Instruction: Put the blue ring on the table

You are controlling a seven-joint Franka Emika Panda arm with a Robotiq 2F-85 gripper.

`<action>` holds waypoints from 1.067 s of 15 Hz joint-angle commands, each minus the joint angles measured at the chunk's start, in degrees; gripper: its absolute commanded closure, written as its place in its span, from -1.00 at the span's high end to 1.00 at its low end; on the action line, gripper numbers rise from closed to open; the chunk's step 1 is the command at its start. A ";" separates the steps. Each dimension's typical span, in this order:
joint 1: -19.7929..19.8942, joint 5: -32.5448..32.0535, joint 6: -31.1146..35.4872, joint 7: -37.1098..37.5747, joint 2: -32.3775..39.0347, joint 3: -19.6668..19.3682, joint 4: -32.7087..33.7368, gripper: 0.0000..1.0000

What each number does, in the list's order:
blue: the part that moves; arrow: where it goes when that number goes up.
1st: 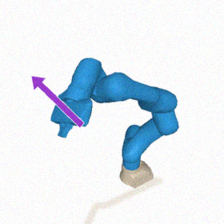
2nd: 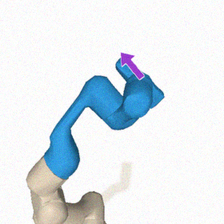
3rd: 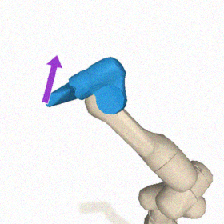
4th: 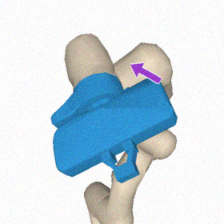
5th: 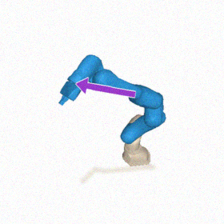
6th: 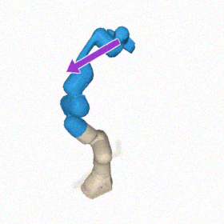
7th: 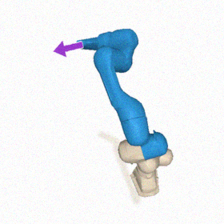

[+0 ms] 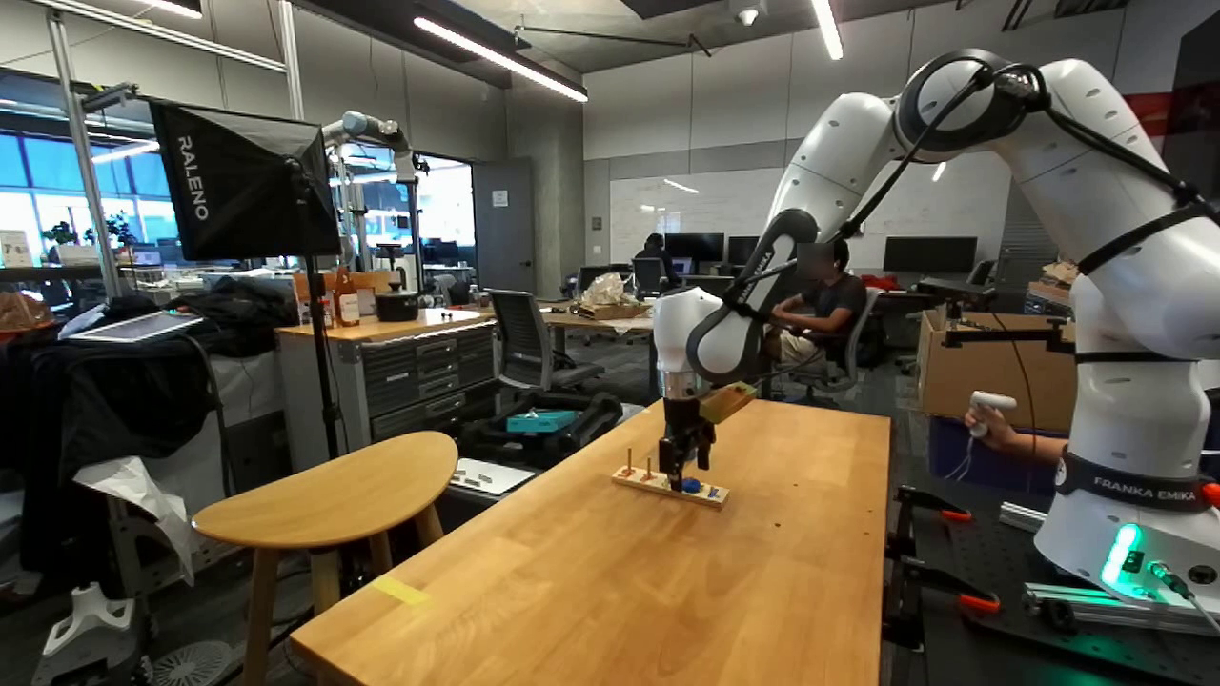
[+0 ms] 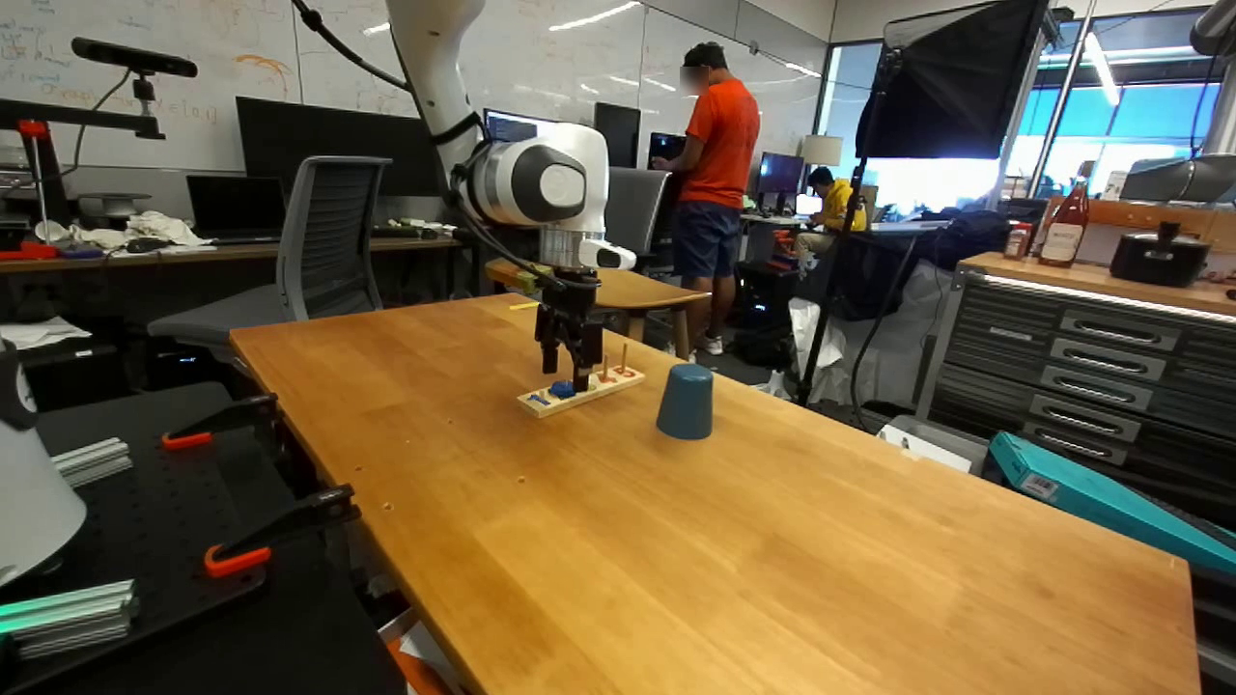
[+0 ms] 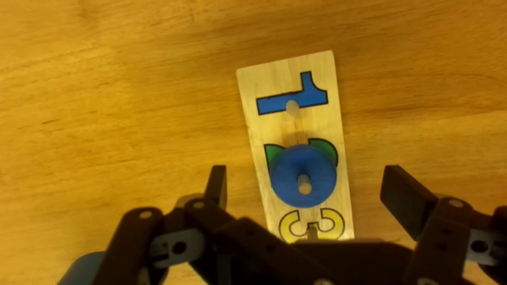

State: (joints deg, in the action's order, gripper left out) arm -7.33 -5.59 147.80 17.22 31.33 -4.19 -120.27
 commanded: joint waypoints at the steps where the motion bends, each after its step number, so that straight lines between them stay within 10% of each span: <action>1: -1.47 -0.96 0.88 1.62 1.19 -1.29 1.12 0.50; 9: -1.25 -0.58 0.78 1.88 1.03 -1.24 0.78 -0.61; 16: 0.48 -1.15 -0.45 -0.11 -9.39 -2.30 -0.56 -0.64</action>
State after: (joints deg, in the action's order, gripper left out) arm -7.43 -5.59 147.98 17.74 28.03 -4.99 -119.63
